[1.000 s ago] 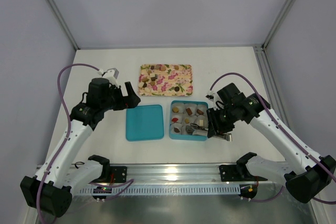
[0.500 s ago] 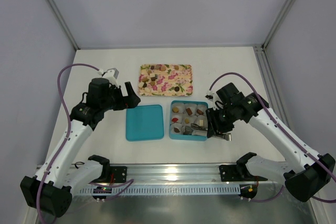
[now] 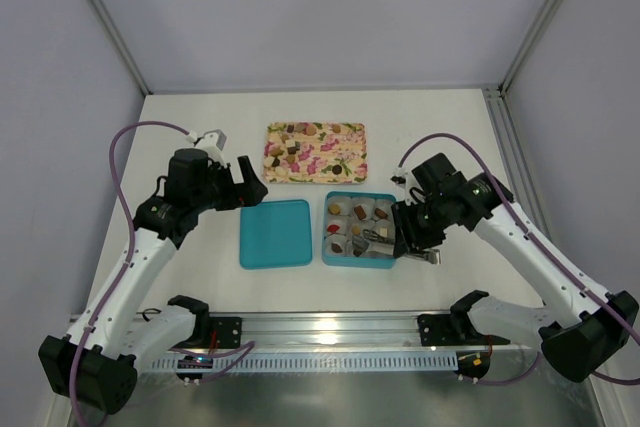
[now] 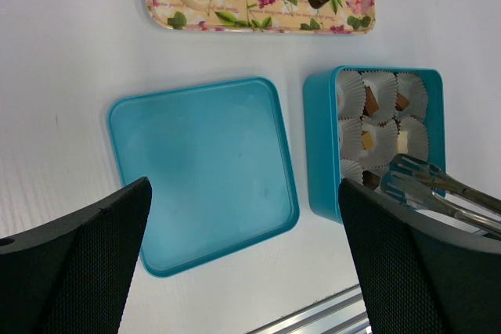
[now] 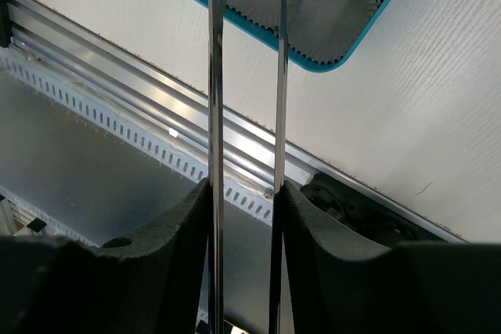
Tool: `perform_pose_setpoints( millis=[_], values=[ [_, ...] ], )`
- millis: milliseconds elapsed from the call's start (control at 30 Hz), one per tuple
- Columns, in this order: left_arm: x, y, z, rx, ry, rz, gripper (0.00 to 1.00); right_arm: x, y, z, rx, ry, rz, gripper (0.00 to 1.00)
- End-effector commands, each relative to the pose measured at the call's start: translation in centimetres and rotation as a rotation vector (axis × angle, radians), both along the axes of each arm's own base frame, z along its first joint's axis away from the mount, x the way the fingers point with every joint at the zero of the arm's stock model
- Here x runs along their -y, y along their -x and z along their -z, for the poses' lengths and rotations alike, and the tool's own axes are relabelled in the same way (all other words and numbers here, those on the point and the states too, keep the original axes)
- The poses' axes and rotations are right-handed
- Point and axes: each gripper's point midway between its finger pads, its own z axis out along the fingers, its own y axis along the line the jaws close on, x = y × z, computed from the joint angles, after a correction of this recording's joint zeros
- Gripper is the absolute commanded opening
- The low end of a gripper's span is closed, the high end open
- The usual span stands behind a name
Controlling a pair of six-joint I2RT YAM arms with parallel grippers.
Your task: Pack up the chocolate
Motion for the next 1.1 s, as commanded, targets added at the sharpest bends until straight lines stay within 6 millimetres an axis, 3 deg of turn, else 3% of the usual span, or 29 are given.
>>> perform_pose_setpoints(
  millis=[0,267,367,467,600,700,867,900,1067],
  values=[
    [0.0,-0.3,-0.3,0.015,0.007,0.000,1.00,-0.4,-1.7,-1.9,0.069,-0.017,0.006,0.42],
    [0.0,-0.3,-0.2,0.010,0.002,-0.002,1.00,0.0,-3.3,-3.9,0.116,-0.029,0.034,0.42],
    [0.2,-0.3,-0.1,0.004,0.010,0.009,1.00,0.4,-5.2,-5.3,0.153,-0.044,0.076,0.42],
    [0.5,-0.2,0.1,-0.006,0.016,0.017,1.00,0.4,-8.2,-6.4,0.199,-0.062,0.123,0.42],
    [0.4,-0.2,0.4,-0.018,0.016,0.009,1.00,1.9,-15.0,-7.4,0.293,-0.131,0.267,0.42],
    [0.5,-0.3,0.8,-0.035,0.015,0.009,1.00,4.3,-20.0,-7.5,0.361,-0.148,0.422,0.43],
    [0.7,-0.3,1.3,-0.057,0.017,0.012,1.00,8.1,-26.0,-5.3,0.393,-0.097,0.574,0.43],
    [0.6,-0.3,1.3,-0.058,0.016,0.010,1.00,8.6,-27.2,-3.8,0.381,-0.072,0.587,0.43],
    [0.4,-0.3,1.2,-0.052,0.010,0.001,1.00,11.1,-30.9,-1.3,0.415,0.067,0.632,0.42]
  ],
)
